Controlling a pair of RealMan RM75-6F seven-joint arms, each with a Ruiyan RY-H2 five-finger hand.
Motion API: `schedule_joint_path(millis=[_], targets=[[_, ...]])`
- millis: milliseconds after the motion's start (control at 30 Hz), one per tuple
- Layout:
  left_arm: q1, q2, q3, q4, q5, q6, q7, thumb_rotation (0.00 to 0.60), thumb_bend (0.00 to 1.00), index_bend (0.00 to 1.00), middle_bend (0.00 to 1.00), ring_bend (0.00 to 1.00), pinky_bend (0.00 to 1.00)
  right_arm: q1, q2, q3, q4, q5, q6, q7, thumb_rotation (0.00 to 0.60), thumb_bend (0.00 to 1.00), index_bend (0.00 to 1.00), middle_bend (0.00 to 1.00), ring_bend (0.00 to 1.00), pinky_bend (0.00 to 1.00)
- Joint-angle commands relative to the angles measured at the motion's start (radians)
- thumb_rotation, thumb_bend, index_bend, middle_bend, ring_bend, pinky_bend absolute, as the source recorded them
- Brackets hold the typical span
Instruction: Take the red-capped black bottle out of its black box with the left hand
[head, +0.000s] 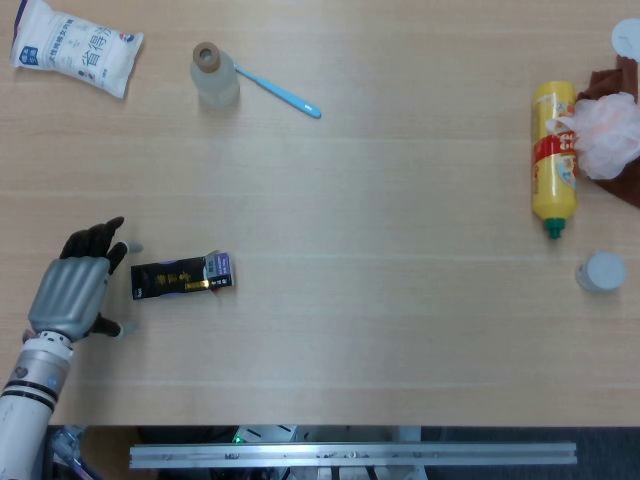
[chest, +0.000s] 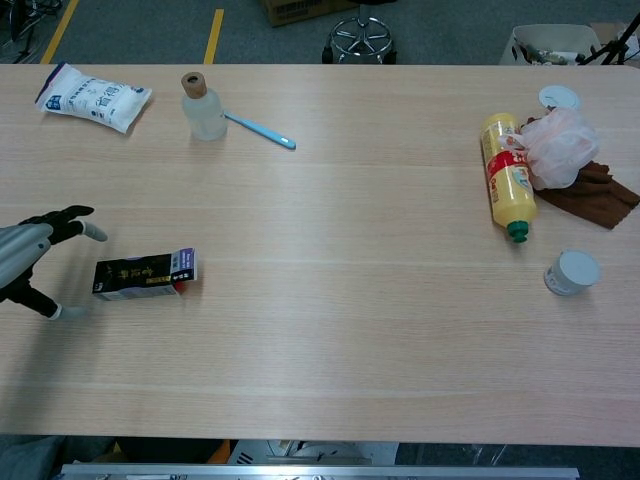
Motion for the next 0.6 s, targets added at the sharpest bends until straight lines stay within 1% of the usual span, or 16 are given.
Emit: schedule_joint_path(millis=[33,600], targets=[[-0.005,-0.005,-0.002,0.009,-0.009,-0.01,-0.008,0.6,0.02,0.2,0.0,0.0,0.06,0.0,-0.001,-0.001,0.0,-0.001,0.0,-0.001,0.6,0.08,0.17,0.16,0.09,0.23],[-0.045,-0.062,-0.02,0.083,-0.073,-0.067,-0.018,0.6,0.02,0.21,0.0,0.0,0.06,-0.007,-0.012,-0.005,0.024,0.012,-0.006,0.024,0.6,0.08,0.17,0.16,0.09,0.23]])
